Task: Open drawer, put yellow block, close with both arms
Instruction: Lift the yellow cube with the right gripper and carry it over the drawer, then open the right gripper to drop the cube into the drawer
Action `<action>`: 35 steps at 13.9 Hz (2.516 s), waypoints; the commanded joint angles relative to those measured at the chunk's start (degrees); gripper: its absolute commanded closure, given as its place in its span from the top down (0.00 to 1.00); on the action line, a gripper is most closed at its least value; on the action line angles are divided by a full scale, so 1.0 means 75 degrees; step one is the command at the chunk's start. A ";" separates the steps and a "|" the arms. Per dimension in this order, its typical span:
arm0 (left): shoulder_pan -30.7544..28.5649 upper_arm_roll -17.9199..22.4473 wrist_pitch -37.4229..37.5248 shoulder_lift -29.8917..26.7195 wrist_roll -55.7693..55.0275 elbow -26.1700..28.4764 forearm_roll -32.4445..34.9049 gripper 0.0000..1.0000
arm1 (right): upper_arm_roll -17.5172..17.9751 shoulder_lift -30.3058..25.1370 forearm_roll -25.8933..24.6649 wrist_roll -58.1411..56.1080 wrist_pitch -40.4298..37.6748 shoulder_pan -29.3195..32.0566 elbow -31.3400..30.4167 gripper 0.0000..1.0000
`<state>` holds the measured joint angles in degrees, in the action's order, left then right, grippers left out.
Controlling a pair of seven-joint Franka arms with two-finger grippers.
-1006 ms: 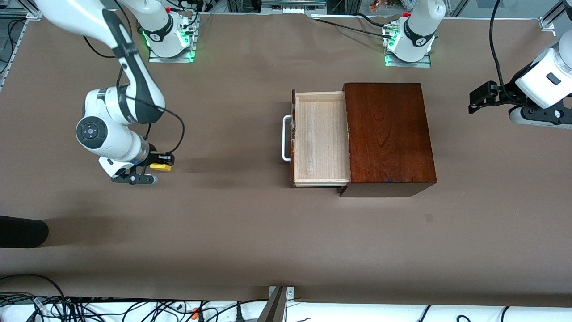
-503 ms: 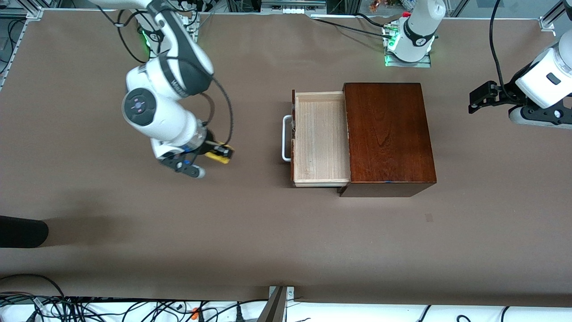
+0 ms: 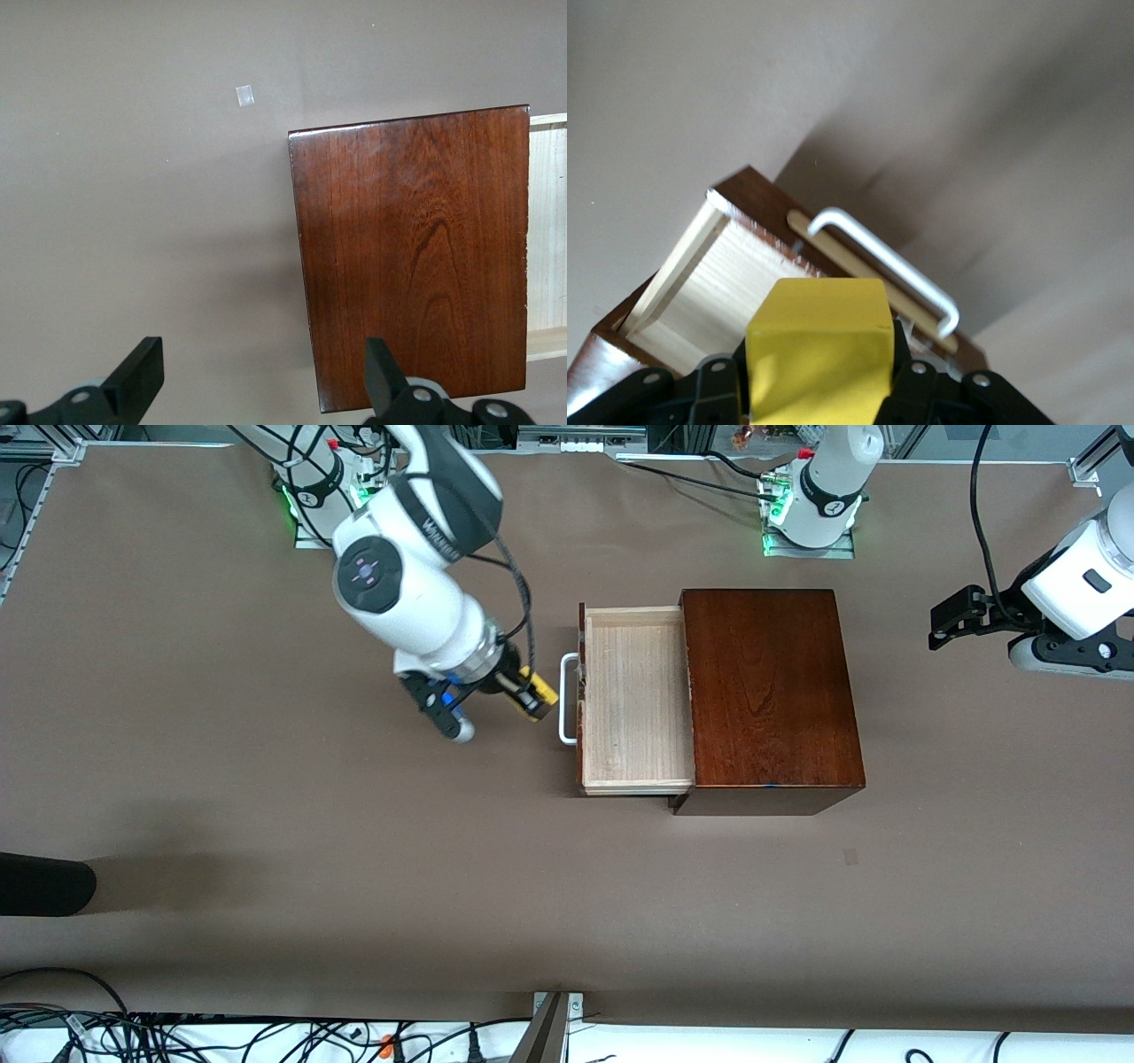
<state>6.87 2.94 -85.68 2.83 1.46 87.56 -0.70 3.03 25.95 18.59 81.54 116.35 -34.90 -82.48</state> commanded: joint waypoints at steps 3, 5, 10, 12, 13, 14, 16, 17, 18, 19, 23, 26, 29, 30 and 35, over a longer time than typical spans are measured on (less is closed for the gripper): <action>0.0045 0.0041 0.0057 -0.0014 0.0121 -0.0038 0.0069 1.00 | -0.0088 0.0605 0.0017 0.1159 0.0409 -0.0631 0.0263 0.00; 0.0045 0.0053 0.0046 -0.0014 0.0121 -0.0038 0.0058 1.00 | -0.0088 0.0910 -0.0181 0.1862 0.0973 -0.0935 0.0263 0.00; 0.0045 0.0053 0.0046 0.0009 0.0075 -0.0143 0.0057 1.00 | -0.0088 0.1017 -0.0522 0.2886 0.1186 -0.1521 0.0240 0.00; 0.0057 0.0041 0.0046 0.0021 0.0028 -0.0179 0.0058 1.00 | -0.0088 0.1285 -0.0604 0.2898 0.1198 -0.1697 0.0228 0.00; 0.0057 0.0018 0.0046 0.0044 0.0028 -0.0179 0.0104 1.00 | -0.0100 0.1402 -0.0593 0.2909 0.1210 -0.1767 0.0216 0.00; 0.0057 0.0006 0.0046 0.0079 0.0028 -0.0191 0.0104 1.00 | -0.0088 0.1496 -0.0593 0.2956 0.1221 -0.1815 0.0204 0.00; 0.0057 0.0006 0.0046 0.0079 0.0039 -0.0202 0.0104 1.00 | -0.0100 0.1614 -0.0581 0.2968 0.1221 -0.1827 0.0204 0.00; 0.0057 0.0006 0.0034 0.0091 0.0086 -0.0202 0.0128 1.00 | -0.0100 0.1684 -0.0604 0.2968 0.1210 -0.1862 0.0193 0.00; 0.0057 0.0006 0.0034 0.0091 0.0098 -0.0202 0.0151 1.00 | -0.0100 0.1755 -0.0593 0.2968 0.1210 -0.1978 0.0181 0.00; 0.0057 0.0006 0.0034 0.0091 0.0110 -0.0202 0.0140 1.00 | -0.0111 0.1802 -0.0593 0.2956 0.1221 -0.1991 0.0181 0.00; 0.0057 0.0029 0.0010 0.0091 0.0110 -0.0202 0.0093 1.00 | -0.0123 0.1838 -0.0592 0.3014 0.1198 -0.2014 0.0204 0.99; 0.0057 0.0053 0.0010 0.0103 0.0098 -0.0202 0.0058 1.00 | -0.0298 0.1499 -0.0593 0.2968 0.0918 -0.1956 0.0263 1.00; 0.0068 0.0006 0.0057 0.0103 0.0063 -0.0191 0.0081 1.00 | -0.0790 0.0715 -0.0604 0.2839 0.0075 -0.1956 0.0286 1.00; 0.0092 0.0006 0.0057 0.0114 0.0074 -0.0191 0.0069 1.00 | -0.1023 0.0364 -0.0604 0.2607 -0.0171 -0.1956 0.0286 1.00; 0.0174 -0.0320 -0.0001 0.0220 0.0145 -0.0191 0.0058 1.00 | -0.2580 -0.0786 -0.0593 -0.0564 -0.2172 -0.1956 0.0263 1.00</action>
<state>7.93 2.17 -85.77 3.75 1.53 87.38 -0.70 -11.91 23.35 14.64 86.56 104.89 -49.19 -78.82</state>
